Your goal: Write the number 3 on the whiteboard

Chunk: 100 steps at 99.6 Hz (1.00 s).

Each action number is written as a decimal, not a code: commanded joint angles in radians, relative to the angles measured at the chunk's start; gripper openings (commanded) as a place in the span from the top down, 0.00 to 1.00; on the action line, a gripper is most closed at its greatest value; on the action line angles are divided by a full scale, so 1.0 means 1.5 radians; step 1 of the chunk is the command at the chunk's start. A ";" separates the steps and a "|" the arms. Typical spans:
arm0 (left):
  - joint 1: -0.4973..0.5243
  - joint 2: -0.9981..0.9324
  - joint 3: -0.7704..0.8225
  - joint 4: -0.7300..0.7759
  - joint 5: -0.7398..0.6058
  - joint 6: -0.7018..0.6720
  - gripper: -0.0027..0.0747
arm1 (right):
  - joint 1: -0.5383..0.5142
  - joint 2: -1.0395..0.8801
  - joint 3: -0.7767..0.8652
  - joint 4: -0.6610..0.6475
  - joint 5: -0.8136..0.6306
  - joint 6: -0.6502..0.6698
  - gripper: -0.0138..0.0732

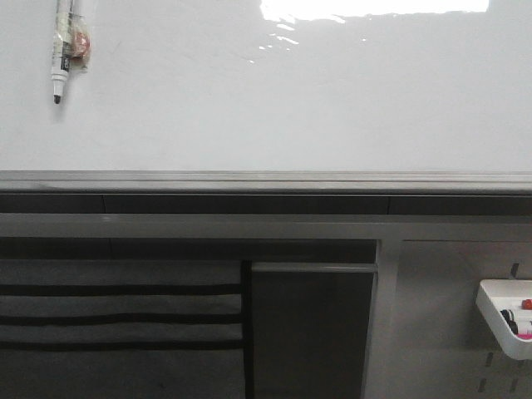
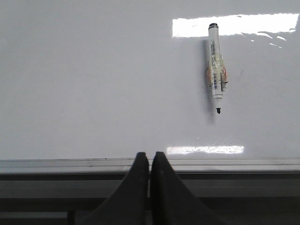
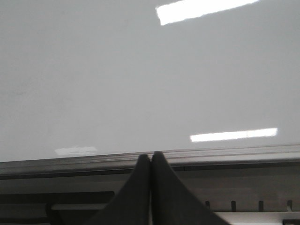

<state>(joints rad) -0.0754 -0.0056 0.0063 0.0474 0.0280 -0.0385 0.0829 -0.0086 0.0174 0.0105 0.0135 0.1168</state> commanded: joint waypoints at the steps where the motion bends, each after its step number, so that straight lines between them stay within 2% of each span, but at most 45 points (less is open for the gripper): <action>1: 0.001 -0.021 0.002 -0.001 -0.052 -0.007 0.99 | -0.005 -0.015 0.014 -0.039 -0.060 -0.016 0.92; 15: 0.001 -0.021 0.002 -0.001 -0.052 -0.007 0.99 | -0.005 -0.015 0.014 -0.077 -0.061 -0.016 0.92; 49: 0.001 -0.021 0.000 -0.003 -0.069 -0.007 0.99 | -0.005 -0.015 0.014 -0.077 -0.065 -0.016 0.92; 62: 0.001 -0.021 -0.031 -0.040 -0.072 -0.007 0.99 | -0.005 -0.014 -0.006 -0.074 -0.072 -0.016 0.92; 70: 0.001 -0.019 -0.079 -0.049 -0.005 -0.007 0.99 | -0.005 -0.012 -0.047 -0.068 -0.044 -0.015 0.92; 84: 0.001 0.021 -0.186 -0.065 0.095 -0.007 0.99 | -0.005 0.023 -0.151 -0.068 0.071 -0.015 0.92; 100: 0.001 0.110 -0.317 -0.025 0.223 -0.007 0.99 | -0.005 0.106 -0.265 -0.070 0.173 -0.019 0.92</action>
<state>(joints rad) -0.0754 0.0839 -0.3661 -0.0181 0.3332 -0.0385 0.0829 0.0771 -0.2774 -0.0902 0.2733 0.1022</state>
